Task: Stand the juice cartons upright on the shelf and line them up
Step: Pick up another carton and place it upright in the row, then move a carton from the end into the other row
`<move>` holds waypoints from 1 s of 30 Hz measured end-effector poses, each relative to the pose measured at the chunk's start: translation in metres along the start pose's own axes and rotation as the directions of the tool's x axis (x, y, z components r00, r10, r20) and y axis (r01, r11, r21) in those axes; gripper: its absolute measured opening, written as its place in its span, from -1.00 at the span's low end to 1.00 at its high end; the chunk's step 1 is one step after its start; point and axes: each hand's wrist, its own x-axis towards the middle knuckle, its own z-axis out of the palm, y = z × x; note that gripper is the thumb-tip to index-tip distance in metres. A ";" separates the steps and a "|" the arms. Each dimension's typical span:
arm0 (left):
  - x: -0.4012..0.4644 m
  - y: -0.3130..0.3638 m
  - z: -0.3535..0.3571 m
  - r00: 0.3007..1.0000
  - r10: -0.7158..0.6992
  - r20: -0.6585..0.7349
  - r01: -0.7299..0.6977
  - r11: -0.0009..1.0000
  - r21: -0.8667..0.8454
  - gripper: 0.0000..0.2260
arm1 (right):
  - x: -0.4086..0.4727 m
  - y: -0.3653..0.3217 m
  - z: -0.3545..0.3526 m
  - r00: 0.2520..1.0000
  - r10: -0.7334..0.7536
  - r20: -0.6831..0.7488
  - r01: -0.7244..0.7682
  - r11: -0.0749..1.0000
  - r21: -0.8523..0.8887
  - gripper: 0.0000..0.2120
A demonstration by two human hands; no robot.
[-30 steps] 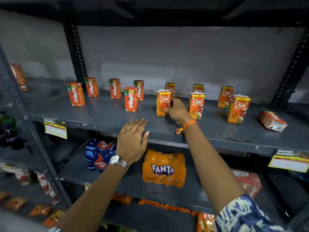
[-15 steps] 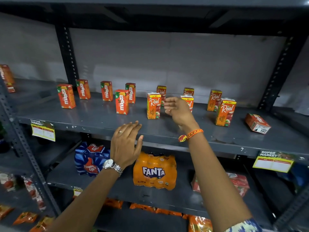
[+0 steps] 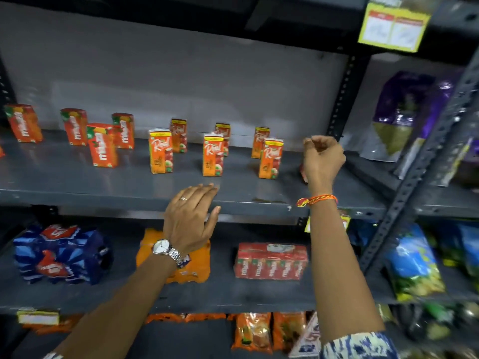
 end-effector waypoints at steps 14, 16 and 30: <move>-0.004 -0.007 0.011 1.000 0.022 -0.016 -0.021 0.999 0.043 -0.59 | 0.027 0.038 -0.013 0.913 0.355 0.200 -0.154 0.757 -0.635 -0.52; -0.005 -0.007 0.011 1.000 0.021 -0.010 -0.020 0.999 0.043 -0.59 | 0.024 0.033 -0.011 0.911 0.357 0.206 -0.138 0.734 -0.665 -0.54; -0.005 -0.002 0.006 0.999 -0.030 0.044 0.028 0.999 0.030 -0.59 | 0.022 0.028 -0.030 0.808 0.418 0.415 -0.473 0.880 0.034 -0.94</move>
